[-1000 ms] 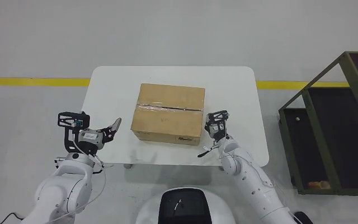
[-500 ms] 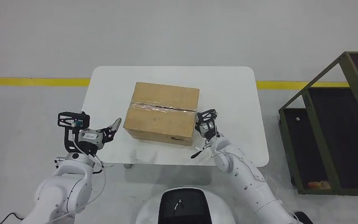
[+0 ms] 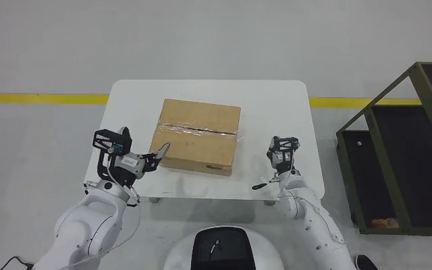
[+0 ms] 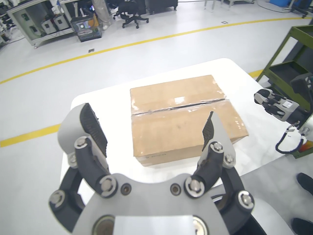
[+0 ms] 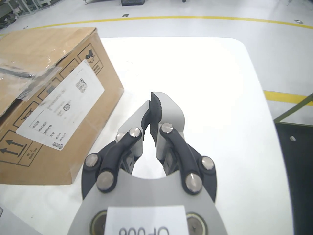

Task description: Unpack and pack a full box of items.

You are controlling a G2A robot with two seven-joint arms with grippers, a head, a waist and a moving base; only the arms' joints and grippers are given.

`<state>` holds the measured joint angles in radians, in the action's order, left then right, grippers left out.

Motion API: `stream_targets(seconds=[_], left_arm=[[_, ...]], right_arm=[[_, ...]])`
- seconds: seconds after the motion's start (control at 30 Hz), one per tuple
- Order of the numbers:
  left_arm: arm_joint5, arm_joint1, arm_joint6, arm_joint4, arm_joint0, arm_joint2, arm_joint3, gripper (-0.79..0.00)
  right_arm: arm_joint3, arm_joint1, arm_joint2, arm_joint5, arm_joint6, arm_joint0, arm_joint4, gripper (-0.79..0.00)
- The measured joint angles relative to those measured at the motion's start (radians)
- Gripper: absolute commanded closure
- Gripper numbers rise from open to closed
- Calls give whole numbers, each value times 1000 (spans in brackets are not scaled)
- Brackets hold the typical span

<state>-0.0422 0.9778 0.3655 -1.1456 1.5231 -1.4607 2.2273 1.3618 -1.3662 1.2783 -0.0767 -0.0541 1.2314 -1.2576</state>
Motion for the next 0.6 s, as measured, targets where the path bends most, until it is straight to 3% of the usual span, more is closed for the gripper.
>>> stream_targets(seconds=[0.3, 0.6], left_arm=[[59, 26, 16, -92, -140, 222, -24, -785], [61, 27, 16, -95, -146, 233, -26, -785]], right_arm=[[169, 22, 101, -29, 38, 139, -53, 0], [229, 24, 126, -25, 39, 189, -42, 0]])
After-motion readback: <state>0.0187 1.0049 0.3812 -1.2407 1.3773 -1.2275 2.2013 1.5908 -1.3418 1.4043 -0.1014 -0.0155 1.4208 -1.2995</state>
